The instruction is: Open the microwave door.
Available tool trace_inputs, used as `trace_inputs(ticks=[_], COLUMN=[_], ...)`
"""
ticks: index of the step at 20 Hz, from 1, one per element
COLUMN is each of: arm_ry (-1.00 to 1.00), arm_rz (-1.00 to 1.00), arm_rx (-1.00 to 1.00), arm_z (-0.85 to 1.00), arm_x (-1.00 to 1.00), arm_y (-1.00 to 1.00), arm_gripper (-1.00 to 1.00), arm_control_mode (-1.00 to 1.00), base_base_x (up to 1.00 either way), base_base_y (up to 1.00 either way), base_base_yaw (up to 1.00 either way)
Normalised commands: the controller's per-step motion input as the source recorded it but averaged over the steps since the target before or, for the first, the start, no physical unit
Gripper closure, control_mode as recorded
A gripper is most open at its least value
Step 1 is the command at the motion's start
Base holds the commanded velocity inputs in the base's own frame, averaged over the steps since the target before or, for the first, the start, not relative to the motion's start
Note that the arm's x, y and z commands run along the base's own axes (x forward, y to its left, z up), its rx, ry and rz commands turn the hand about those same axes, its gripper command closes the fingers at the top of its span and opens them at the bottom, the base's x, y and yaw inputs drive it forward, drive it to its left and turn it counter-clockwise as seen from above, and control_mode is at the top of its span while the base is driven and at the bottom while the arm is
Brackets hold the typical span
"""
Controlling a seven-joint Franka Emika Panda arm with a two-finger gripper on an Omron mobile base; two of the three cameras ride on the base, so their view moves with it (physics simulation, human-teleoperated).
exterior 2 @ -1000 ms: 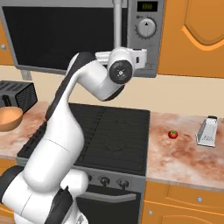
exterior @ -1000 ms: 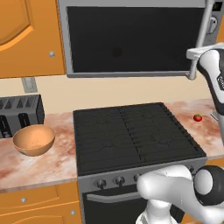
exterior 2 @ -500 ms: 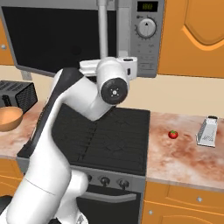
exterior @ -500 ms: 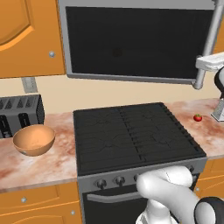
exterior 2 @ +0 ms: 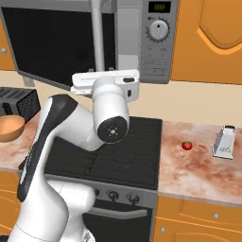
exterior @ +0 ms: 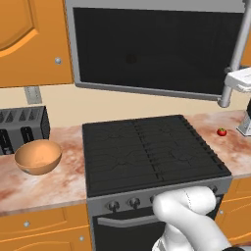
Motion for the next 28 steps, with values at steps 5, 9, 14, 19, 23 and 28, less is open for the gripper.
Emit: trace_inputs(ticks=[5,9,14,19,23,28], arm_ry=[-0.03,-0.02,-0.04,-0.01,-0.09,-0.16], arm_rz=[0.17,0.21,0.39,0.38,0.1,0.01], arm_rx=[0.0,0.0,0.0,0.0,-0.21,-0.23], arm_z=[0.58,0.51,0.32,0.02,-0.37,-0.34], arm_x=[-0.93,-1.0,-1.0,-0.5,0.56,0.65], arm_y=[-0.62,-0.6,-0.46,-0.17,0.0,-0.16], arm_gripper=[-1.0,-1.0,-1.0,-1.0,-1.0,-1.0], arm_control_mode=[-1.0,-1.0,-1.0,-1.0,-1.0,-1.0], base_base_x=[0.0,0.0,0.0,0.0,0.0,0.0], base_base_y=[0.0,0.0,0.0,0.0,0.0,0.0], base_base_yaw=[0.0,0.0,0.0,0.0,0.0,0.0])
